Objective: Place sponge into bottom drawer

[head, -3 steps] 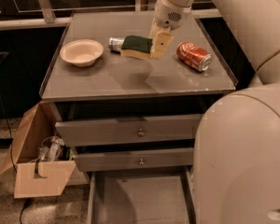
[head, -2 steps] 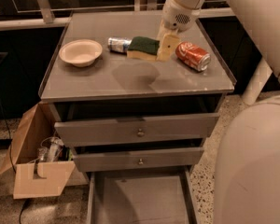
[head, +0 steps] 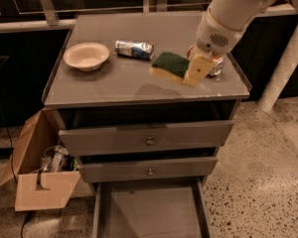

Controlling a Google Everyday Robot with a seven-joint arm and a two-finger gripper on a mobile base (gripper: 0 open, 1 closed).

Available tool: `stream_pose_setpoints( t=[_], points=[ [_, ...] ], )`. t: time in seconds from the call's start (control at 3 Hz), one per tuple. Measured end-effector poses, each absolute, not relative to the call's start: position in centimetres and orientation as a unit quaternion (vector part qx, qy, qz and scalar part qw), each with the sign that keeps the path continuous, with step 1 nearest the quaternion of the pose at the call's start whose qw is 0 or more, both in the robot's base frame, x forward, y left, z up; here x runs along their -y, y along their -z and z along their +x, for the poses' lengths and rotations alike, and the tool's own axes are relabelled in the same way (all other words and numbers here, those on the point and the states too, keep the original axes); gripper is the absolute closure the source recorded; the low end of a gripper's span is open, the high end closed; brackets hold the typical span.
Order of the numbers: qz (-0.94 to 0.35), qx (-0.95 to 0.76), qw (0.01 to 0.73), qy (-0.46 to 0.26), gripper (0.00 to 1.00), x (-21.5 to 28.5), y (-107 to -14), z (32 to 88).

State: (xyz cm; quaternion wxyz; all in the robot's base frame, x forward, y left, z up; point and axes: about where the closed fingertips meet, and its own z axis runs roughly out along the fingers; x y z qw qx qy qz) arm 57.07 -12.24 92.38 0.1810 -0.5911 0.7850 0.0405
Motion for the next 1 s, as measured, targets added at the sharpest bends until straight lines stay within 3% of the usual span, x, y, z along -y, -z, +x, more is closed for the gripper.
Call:
stream_pose_setpoints(
  t=[0.33,1.0],
  points=[
    [-0.565,-0.806,0.170,-0.051,1.00,12.2,-90.2,52.7],
    [-0.562,-0.811,0.151,-0.055,1.00,12.4,-88.4,51.3]
  ],
)
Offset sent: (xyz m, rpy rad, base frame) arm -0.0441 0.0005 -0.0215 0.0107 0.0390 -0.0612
